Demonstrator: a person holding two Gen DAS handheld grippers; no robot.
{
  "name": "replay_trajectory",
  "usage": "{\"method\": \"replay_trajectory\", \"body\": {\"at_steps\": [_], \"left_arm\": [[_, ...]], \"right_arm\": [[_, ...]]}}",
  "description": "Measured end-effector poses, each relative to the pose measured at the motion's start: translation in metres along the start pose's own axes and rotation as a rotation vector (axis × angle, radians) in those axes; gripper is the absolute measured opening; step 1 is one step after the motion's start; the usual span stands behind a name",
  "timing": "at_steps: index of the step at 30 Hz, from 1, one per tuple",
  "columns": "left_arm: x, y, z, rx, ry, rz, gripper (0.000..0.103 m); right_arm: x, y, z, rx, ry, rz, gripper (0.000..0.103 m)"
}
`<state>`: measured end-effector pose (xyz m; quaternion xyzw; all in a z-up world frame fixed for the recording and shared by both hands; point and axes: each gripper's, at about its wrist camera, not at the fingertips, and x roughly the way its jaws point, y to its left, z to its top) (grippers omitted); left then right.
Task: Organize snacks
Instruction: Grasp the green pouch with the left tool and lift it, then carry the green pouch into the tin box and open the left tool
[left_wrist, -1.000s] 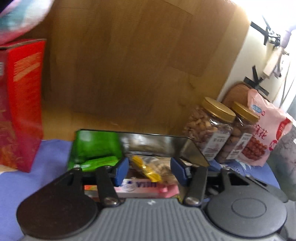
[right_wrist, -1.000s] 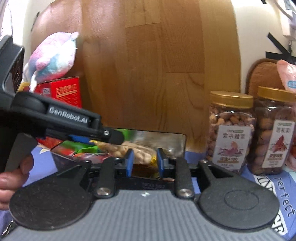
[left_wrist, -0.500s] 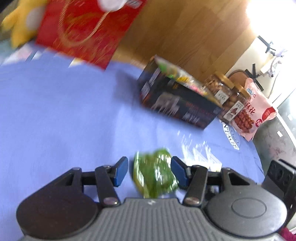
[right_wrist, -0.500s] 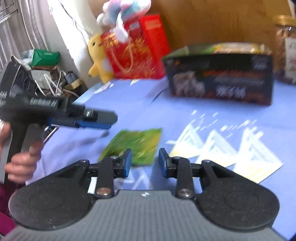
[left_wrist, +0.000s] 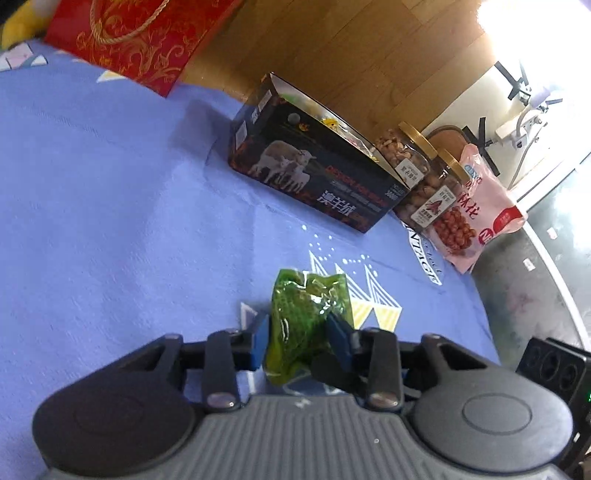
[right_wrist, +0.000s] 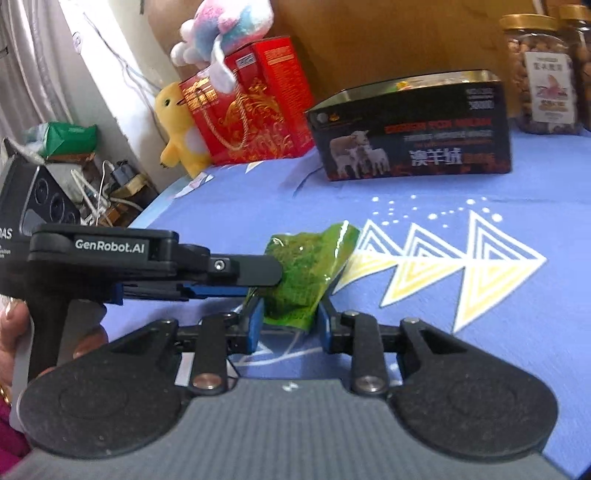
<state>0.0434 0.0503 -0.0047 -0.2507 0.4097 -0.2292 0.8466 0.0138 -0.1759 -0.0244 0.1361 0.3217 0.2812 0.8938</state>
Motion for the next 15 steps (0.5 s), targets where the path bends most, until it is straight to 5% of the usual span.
{"method": "replay_trajectory", "body": {"at_steps": [15], "left_arm": [[-0.005,-0.012,0.011,0.054,-0.002,-0.010,0.033]], "right_arm": [[-0.006,0.005,0.006,-0.050,-0.041,-0.013,0.031]]}}
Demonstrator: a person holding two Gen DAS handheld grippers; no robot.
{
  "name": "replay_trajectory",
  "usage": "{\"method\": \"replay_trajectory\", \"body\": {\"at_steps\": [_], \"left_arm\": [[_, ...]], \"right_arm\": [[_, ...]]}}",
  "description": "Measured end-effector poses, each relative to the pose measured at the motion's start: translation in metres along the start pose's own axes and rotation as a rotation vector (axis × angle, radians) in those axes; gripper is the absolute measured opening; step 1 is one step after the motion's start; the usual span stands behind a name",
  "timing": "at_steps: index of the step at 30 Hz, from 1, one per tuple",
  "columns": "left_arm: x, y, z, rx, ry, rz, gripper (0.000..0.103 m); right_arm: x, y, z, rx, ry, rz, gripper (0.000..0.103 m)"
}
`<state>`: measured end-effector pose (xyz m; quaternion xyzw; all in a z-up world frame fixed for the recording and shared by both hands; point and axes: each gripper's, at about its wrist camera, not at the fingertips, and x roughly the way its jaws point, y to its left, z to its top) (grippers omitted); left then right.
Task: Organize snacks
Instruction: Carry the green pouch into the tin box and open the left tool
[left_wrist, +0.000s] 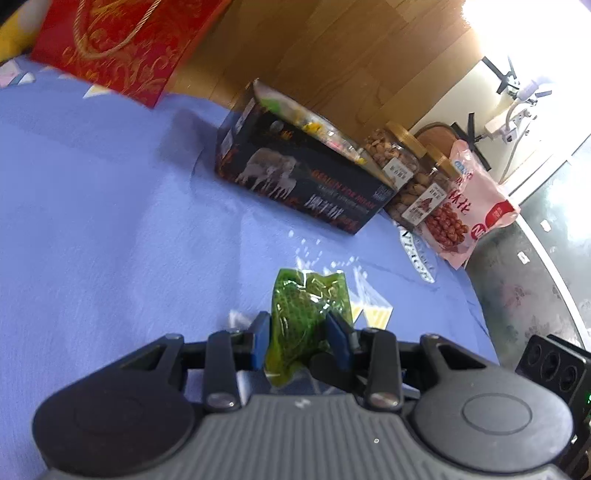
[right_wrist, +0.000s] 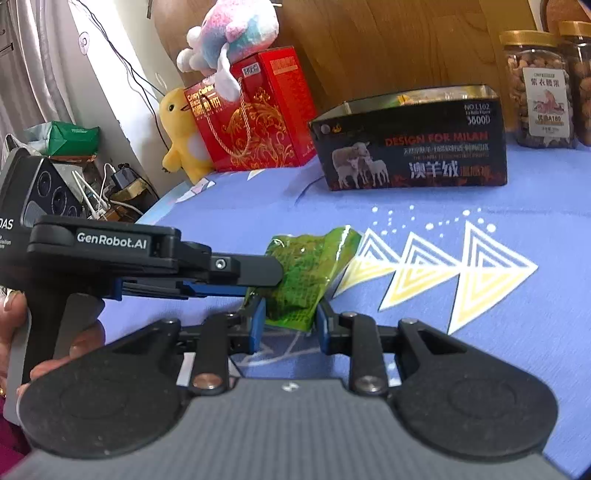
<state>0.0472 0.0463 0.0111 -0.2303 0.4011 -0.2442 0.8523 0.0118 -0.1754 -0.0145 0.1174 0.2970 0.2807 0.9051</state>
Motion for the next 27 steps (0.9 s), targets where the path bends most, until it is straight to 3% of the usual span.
{"method": "replay_trajectory", "body": {"at_steps": [9,16,23,25,27], "left_arm": [[0.014,-0.037,0.087,0.142,-0.094,0.000,0.035],[0.055,-0.051,0.159,0.185,-0.158,0.069,0.037],[0.090,-0.039,0.172,0.177,-0.139,0.150,0.037],[0.089,-0.041,0.168,0.195,-0.158,0.195,0.038],[0.083,-0.044,0.164,0.207,-0.174,0.223,0.038]], "right_arm": [[0.011,-0.014,0.077,-0.092,-0.144,-0.058,0.031],[0.055,-0.047,0.142,-0.107,-0.197,-0.110,0.032],[0.078,-0.065,0.148,-0.101,-0.198,-0.187,0.035],[0.069,-0.065,0.146,-0.091,-0.227,-0.204,0.044],[0.056,-0.063,0.143,-0.082,-0.259,-0.223,0.046]]}}
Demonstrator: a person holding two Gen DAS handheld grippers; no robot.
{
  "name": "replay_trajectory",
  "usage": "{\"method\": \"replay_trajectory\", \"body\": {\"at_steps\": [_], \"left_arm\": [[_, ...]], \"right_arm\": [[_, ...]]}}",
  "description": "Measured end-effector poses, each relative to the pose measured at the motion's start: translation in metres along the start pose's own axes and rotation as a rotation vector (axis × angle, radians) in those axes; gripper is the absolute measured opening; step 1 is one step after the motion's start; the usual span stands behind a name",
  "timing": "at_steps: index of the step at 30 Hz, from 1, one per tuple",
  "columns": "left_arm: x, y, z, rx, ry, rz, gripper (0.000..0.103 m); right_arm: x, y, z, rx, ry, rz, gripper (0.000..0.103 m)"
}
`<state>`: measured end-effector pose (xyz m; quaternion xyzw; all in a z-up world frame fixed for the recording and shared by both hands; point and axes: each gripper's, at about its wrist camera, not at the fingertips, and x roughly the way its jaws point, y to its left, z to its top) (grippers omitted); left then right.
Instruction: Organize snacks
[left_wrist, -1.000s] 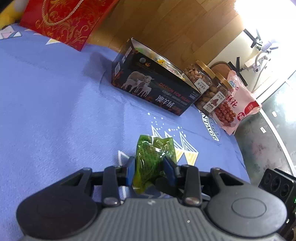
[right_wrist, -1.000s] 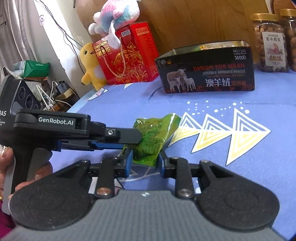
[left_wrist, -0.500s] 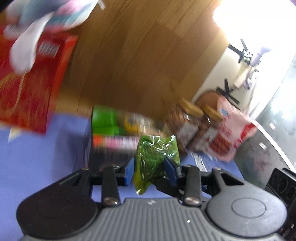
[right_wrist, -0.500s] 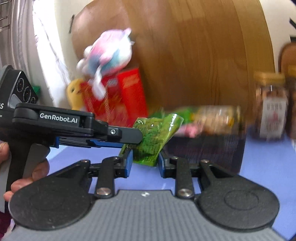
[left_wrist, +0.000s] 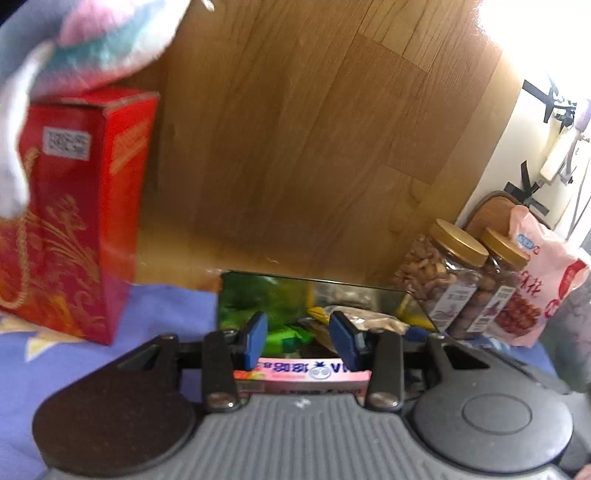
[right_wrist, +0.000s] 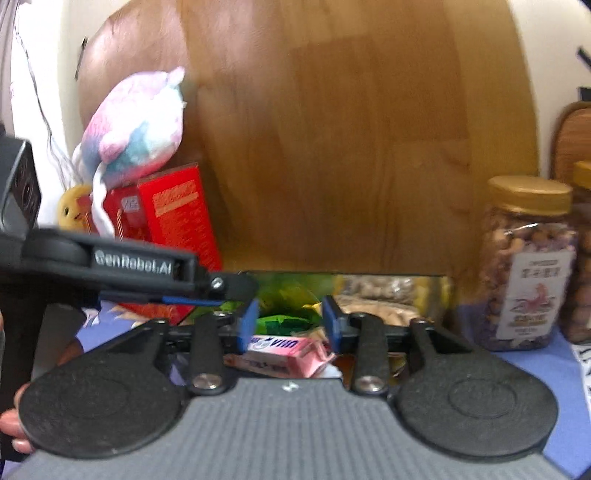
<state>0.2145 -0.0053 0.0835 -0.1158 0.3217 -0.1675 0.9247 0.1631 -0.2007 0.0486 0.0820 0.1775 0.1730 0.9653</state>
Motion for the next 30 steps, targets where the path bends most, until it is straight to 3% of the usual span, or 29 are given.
{"method": "replay_trajectory", "body": {"at_steps": [4,8,14,18,21,23,25,28,30], "left_arm": [[-0.030,-0.012,-0.012,0.036,-0.029,0.028,0.038],[-0.061,-0.040,-0.044,0.125,-0.055,0.088,0.051],[-0.098,-0.069,-0.098,0.167,-0.040,0.143,0.053],[-0.121,-0.088,-0.133,0.193,-0.032,0.167,0.057],[-0.141,-0.097,-0.158,0.194,-0.042,0.184,0.070],[-0.153,-0.100,-0.172,0.195,-0.059,0.209,0.089],[-0.166,-0.103,-0.186,0.201,-0.069,0.229,0.091],[-0.183,-0.107,-0.200,0.189,-0.079,0.250,0.103],[-0.192,-0.111,-0.207,0.187,-0.088,0.278,0.103]], "right_arm": [[-0.045,0.000,-0.008,0.055,-0.044,0.002,0.046],[-0.094,0.007,-0.040,0.117,-0.047,-0.025,0.047],[-0.145,0.017,-0.095,0.212,0.057,-0.079,0.047],[-0.172,0.021,-0.110,0.296,0.084,-0.057,0.047],[-0.190,0.030,-0.116,0.303,0.075,-0.041,0.053],[-0.203,0.036,-0.120,0.297,0.066,-0.040,0.054],[-0.215,0.042,-0.126,0.297,0.066,-0.034,0.054],[-0.231,0.048,-0.133,0.308,0.075,-0.024,0.055],[-0.240,0.053,-0.137,0.324,0.074,-0.020,0.060]]}}
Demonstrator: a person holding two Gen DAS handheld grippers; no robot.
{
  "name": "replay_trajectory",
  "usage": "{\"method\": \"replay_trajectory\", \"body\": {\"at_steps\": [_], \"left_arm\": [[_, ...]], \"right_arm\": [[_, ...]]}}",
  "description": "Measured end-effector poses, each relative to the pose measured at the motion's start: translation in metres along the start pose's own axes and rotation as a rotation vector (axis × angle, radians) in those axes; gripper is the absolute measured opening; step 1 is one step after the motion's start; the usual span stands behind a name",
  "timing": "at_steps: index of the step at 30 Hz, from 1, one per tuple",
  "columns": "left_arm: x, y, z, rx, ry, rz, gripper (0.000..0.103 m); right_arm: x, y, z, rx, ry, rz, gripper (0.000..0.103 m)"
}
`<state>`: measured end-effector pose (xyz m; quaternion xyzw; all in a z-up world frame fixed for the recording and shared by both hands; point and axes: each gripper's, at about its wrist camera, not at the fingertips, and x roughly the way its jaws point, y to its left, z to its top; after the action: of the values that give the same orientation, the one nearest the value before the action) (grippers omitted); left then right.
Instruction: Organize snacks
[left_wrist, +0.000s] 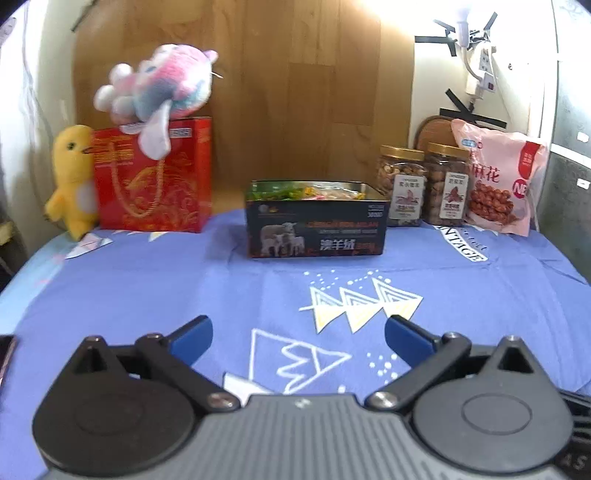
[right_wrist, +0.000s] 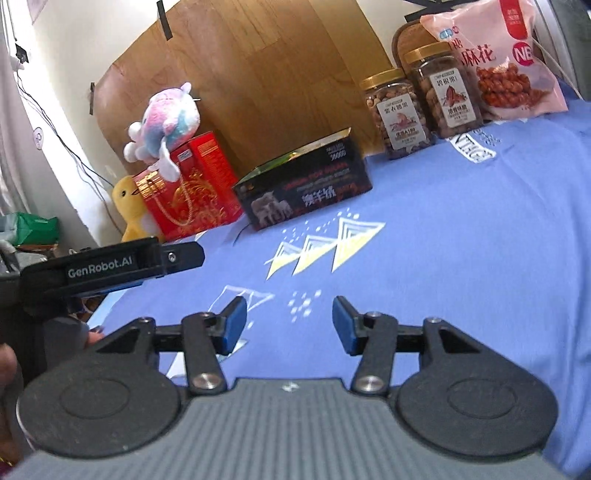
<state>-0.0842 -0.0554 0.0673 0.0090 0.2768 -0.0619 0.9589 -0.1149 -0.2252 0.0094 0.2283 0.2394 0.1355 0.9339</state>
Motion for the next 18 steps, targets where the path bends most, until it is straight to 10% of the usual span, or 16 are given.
{"method": "replay_trajectory", "body": {"at_steps": [7,18], "left_arm": [[-0.019,-0.018,-0.007,0.051,0.057,0.128,0.103],[-0.048,-0.032,-0.018,0.079,-0.023,0.110,0.103]], "right_arm": [[-0.031,0.006,-0.014,0.022,-0.050,-0.027,0.081],[-0.051,0.006,-0.020,0.035,-0.121,-0.030,0.086]]}}
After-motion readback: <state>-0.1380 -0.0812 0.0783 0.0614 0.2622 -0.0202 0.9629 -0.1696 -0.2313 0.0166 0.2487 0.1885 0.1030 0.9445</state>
